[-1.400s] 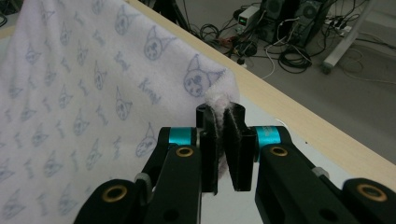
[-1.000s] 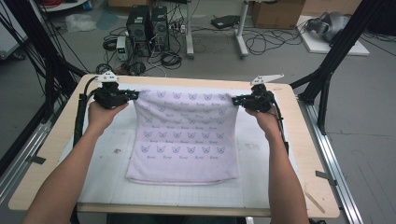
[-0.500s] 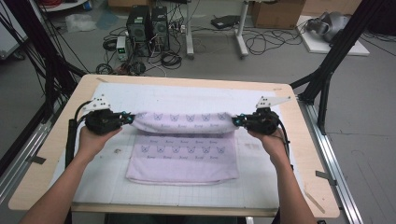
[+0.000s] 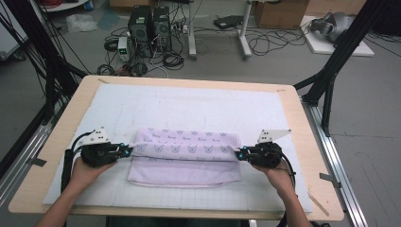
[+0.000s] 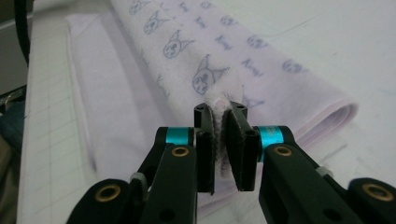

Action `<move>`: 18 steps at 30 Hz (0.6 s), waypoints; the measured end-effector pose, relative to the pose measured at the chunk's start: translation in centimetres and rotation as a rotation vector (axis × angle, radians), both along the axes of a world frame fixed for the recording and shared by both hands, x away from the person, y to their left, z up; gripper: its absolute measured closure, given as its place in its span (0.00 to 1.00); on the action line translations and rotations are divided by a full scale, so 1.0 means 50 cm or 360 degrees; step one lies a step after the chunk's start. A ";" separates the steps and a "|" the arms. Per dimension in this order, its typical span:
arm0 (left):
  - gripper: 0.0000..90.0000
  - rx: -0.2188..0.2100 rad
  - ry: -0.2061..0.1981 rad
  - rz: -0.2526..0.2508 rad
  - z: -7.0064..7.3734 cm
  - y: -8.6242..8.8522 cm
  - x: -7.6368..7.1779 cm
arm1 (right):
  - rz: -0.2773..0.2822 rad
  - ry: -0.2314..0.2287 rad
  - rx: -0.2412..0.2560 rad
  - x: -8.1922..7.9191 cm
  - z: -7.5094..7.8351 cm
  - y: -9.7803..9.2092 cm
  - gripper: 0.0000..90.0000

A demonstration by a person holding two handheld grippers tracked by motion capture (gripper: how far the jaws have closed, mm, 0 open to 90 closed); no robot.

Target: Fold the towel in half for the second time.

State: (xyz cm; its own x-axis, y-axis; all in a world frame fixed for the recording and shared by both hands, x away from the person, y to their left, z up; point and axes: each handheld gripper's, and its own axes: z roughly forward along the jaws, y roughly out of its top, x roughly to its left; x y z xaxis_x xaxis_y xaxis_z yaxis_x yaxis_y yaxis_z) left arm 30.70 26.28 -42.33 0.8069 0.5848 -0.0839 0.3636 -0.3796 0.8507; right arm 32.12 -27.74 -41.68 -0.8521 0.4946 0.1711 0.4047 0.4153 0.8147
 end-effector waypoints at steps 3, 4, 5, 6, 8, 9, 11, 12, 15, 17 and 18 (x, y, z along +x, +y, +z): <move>0.81 0.0008 0.0041 -0.0011 0.000 0.012 -0.011 | 0.0017 0.0011 0.0022 -0.015 -0.005 -0.010 0.82; 0.76 0.0008 0.0045 -0.0013 0.003 0.014 -0.014 | 0.0009 0.0003 0.0034 -0.019 -0.003 -0.013 0.80; 0.72 0.0002 0.0041 -0.0018 0.006 0.015 -0.018 | 0.0001 -0.0001 0.0062 -0.022 0.001 -0.017 0.78; 0.67 -0.0006 0.0043 -0.0022 0.011 0.014 -0.020 | -0.0007 -0.0012 0.0089 -0.024 0.005 -0.020 0.75; 0.57 -0.0013 0.0048 -0.0044 0.019 0.007 -0.020 | -0.0022 -0.0031 0.0112 -0.025 0.016 -0.021 0.70; 0.54 -0.0015 0.0040 -0.0056 0.021 0.001 -0.020 | -0.0017 -0.0041 0.0117 -0.024 0.021 -0.019 0.67; 0.52 0.0003 0.0050 -0.0090 0.021 -0.011 -0.018 | -0.0015 -0.0050 0.0120 -0.021 0.023 -0.011 0.63; 0.52 0.0017 0.0055 -0.0104 0.018 -0.018 -0.017 | 0.0000 -0.0041 0.0109 -0.020 0.021 -0.004 0.62; 0.55 0.0063 0.0085 -0.0157 0.001 -0.035 -0.020 | 0.0071 0.0004 0.0056 -0.019 0.005 0.018 0.61; 0.64 0.0114 0.0095 -0.0177 -0.011 -0.042 -0.023 | 0.0110 0.0026 0.0016 -0.023 -0.009 0.029 0.62; 0.68 0.0127 0.0109 -0.0188 -0.017 -0.043 -0.024 | 0.0120 0.0042 -0.0003 -0.025 -0.016 0.033 0.63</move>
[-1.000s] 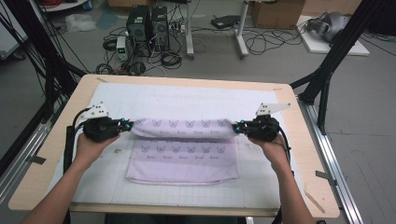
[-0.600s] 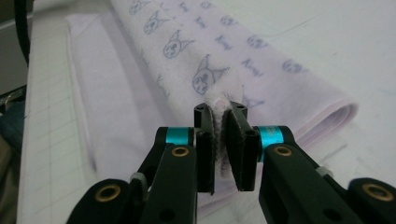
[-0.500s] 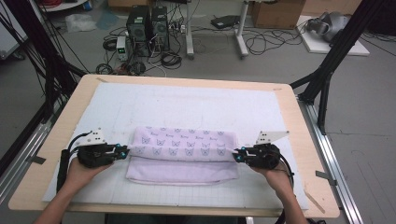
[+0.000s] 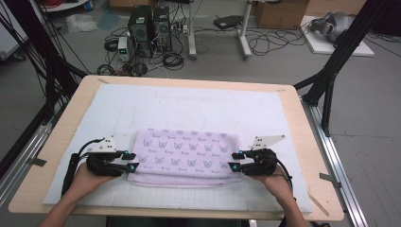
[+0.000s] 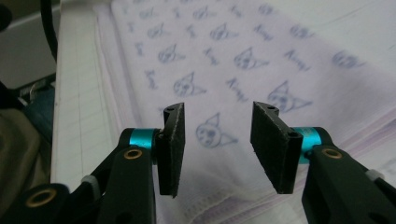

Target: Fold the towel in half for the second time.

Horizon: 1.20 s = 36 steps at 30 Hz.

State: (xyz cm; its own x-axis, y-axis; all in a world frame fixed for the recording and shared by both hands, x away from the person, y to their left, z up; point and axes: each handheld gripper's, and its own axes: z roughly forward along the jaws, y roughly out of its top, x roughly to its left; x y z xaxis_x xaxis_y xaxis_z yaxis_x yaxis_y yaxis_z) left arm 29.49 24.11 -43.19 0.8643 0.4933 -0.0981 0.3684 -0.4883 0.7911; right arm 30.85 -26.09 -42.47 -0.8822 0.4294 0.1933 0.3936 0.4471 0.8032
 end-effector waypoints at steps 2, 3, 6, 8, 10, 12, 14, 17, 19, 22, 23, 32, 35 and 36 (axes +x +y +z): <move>0.74 0.0038 0.0018 -0.0012 -0.012 -0.001 -0.003 | 0.0005 0.0017 -0.0028 -0.003 -0.015 0.002 0.67; 0.74 0.0042 0.0024 -0.0006 -0.016 0.000 -0.005 | 0.0005 0.0039 -0.0027 -0.005 -0.024 0.001 0.71; 0.74 0.0016 0.0027 0.0003 -0.018 0.005 -0.012 | 0.0017 0.0059 -0.0084 -0.013 -0.041 -0.003 0.74; 0.72 0.0012 0.0017 -0.0003 -0.011 0.009 -0.014 | 0.0008 0.0044 -0.0064 -0.020 -0.042 -0.008 0.74; 0.72 -0.0022 -0.0005 0.0003 -0.001 0.014 -0.015 | 0.0010 0.0011 -0.0055 -0.025 -0.034 -0.010 0.75; 0.74 -0.0053 -0.0029 0.0003 0.010 0.019 -0.017 | 0.0021 -0.0021 -0.0053 -0.029 -0.025 -0.006 0.75; 0.77 -0.0059 -0.0039 -0.0006 0.015 0.020 -0.019 | 0.0036 -0.0041 -0.0056 -0.032 -0.020 -0.003 0.74; 0.81 -0.0021 -0.0027 -0.0031 0.007 0.017 -0.022 | 0.0059 -0.0048 -0.0047 -0.037 -0.019 0.001 0.73; 0.80 0.0013 -0.0005 -0.0035 -0.005 0.012 -0.024 | 0.0065 -0.0057 -0.0065 -0.041 -0.022 0.003 0.72; 0.71 0.0047 -0.0008 -0.0025 -0.020 0.004 -0.028 | 0.0067 -0.0061 -0.0117 -0.047 -0.031 0.003 0.70; 0.71 0.0051 -0.0021 -0.0020 -0.021 0.002 -0.029 | 0.0063 -0.0055 -0.0126 -0.049 -0.034 0.003 0.70; 0.97 0.0066 -0.0052 0.0003 -0.001 -0.008 -0.028 | 0.0088 -0.0081 -0.0205 -0.047 -0.029 0.019 0.95; 0.97 0.0012 -0.0094 0.0014 0.026 0.000 -0.037 | 0.0069 -0.0109 -0.0143 -0.046 -0.010 0.009 0.96; 0.97 -0.0011 -0.0106 0.0016 0.036 0.003 -0.041 | 0.0061 -0.0119 -0.0122 -0.046 -0.002 0.005 0.96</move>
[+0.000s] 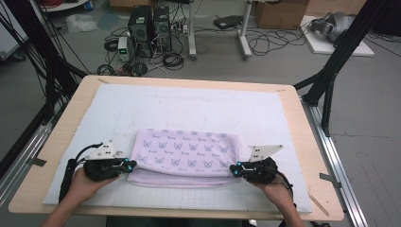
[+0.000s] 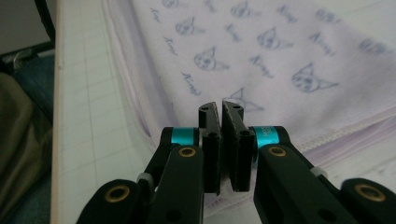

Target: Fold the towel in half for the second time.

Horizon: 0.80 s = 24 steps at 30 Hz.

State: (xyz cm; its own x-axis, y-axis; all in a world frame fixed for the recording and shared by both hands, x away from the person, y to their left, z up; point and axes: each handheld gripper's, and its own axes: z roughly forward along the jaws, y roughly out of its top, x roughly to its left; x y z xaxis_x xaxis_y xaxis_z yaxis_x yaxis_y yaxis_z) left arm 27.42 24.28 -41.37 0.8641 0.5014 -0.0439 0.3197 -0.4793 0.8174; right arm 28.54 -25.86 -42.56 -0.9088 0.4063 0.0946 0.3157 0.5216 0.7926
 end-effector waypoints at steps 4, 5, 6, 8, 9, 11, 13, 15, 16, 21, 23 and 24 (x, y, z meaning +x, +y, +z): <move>0.97 -0.0032 -0.0029 -0.0041 0.020 0.001 -0.024 | -0.0009 -0.0037 0.0055 -0.007 0.026 -0.014 0.96; 0.97 -0.0025 -0.0031 -0.0055 0.019 0.000 -0.032 | -0.0003 -0.0039 0.0063 -0.011 0.029 -0.017 0.96; 0.97 -0.0020 -0.0033 -0.0065 0.016 -0.001 -0.041 | 0.0005 -0.0037 0.0064 -0.016 0.030 -0.019 0.96; 0.97 0.0018 -0.0012 -0.0094 0.000 -0.002 -0.052 | 0.0024 -0.0024 0.0046 -0.029 0.022 -0.020 0.96; 0.96 0.0037 0.0019 -0.0098 -0.011 -0.003 -0.054 | 0.0036 0.0000 0.0030 -0.034 0.014 -0.019 0.95; 0.89 0.0044 0.0064 -0.0125 -0.027 -0.001 -0.054 | 0.0072 0.0062 0.0013 -0.039 -0.007 -0.018 0.91; 0.83 0.0030 0.0070 -0.0130 -0.030 0.000 -0.054 | 0.0072 0.0065 0.0056 -0.042 -0.014 -0.020 0.87; 0.80 0.0015 0.0046 -0.0110 -0.022 0.000 -0.050 | 0.0036 0.0065 0.0131 -0.040 -0.008 -0.025 0.83; 0.77 -0.0001 0.0039 -0.0091 -0.018 0.001 -0.046 | 0.0017 0.0047 0.0149 -0.035 -0.001 -0.028 0.78; 0.71 -0.0055 -0.0003 -0.0020 -0.006 0.000 -0.020 | -0.0054 -0.0005 0.0163 -0.012 0.016 -0.026 0.72; 0.70 -0.0068 -0.0018 0.0013 -0.007 -0.003 -0.006 | -0.0078 -0.0013 0.0176 0.002 0.013 -0.027 0.69; 0.69 -0.0072 -0.0021 0.0025 -0.007 -0.004 0.002 | -0.0106 -0.0006 0.0182 0.010 0.011 -0.027 0.67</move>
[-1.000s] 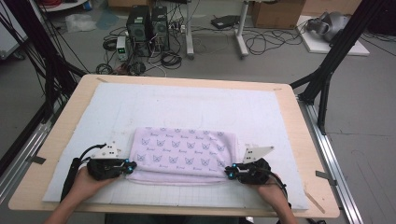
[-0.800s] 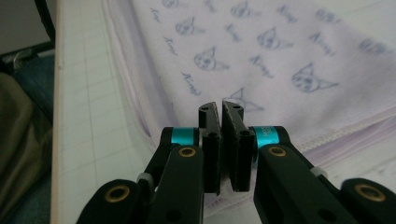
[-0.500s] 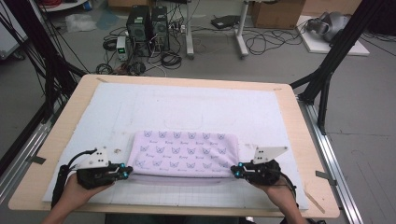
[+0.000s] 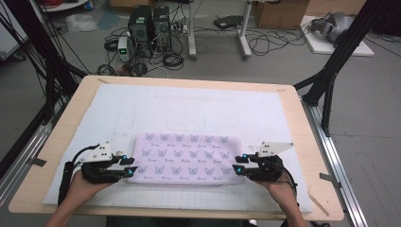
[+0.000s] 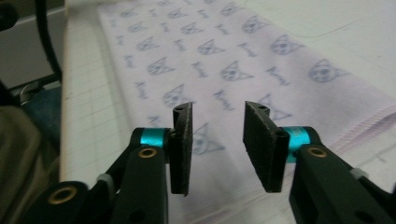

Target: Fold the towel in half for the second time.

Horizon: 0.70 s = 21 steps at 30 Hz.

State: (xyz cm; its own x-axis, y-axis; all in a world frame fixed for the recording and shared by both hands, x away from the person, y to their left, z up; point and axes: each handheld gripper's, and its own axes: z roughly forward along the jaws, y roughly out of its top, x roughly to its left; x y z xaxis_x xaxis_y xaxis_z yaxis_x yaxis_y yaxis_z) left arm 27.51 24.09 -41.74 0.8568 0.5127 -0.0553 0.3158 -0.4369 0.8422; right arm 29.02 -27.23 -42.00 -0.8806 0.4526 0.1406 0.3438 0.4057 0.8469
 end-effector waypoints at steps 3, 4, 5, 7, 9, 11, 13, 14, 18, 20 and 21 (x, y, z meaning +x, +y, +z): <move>0.65 -0.0004 -0.0001 0.0047 -0.002 -0.005 0.024 | -0.0055 0.0009 -0.0032 0.016 -0.001 0.001 0.64; 0.65 -0.0004 0.0001 0.0059 -0.003 -0.006 0.030 | -0.0061 -0.0002 -0.0034 0.022 0.000 0.002 0.63; 0.65 -0.0001 -0.0001 0.0073 -0.003 -0.008 0.041 | -0.0073 0.0006 -0.0035 0.025 0.001 0.003 0.61; 0.63 -0.0003 0.0003 0.0098 0.000 -0.011 0.059 | -0.0116 0.0001 -0.0046 0.040 0.005 0.006 0.55; 0.62 0.0007 -0.0011 0.0132 0.003 -0.015 0.076 | -0.0150 -0.0004 -0.0067 0.055 0.008 0.008 0.52; 0.60 -0.0005 -0.0019 0.0183 0.006 -0.017 0.095 | -0.0166 0.0013 -0.0088 0.075 0.011 0.012 0.51; 0.58 0.0004 -0.0021 0.0226 0.010 -0.020 0.115 | -0.0175 0.0014 -0.0096 0.096 0.016 0.015 0.48; 0.58 0.0005 -0.0026 0.0242 0.011 -0.020 0.121 | -0.0183 0.0006 -0.0092 0.105 0.019 0.016 0.47; 0.55 0.0011 -0.0014 0.0308 0.009 -0.021 0.153 | -0.0196 0.0005 -0.0088 0.144 0.031 0.017 0.46; 0.55 -0.0001 -0.0016 0.0334 0.001 -0.021 0.164 | -0.0201 0.0007 -0.0090 0.160 0.029 0.016 0.44; 0.54 0.0006 0.0001 0.0332 -0.005 -0.020 0.169 | -0.0214 0.0023 -0.0095 0.169 0.024 0.017 0.43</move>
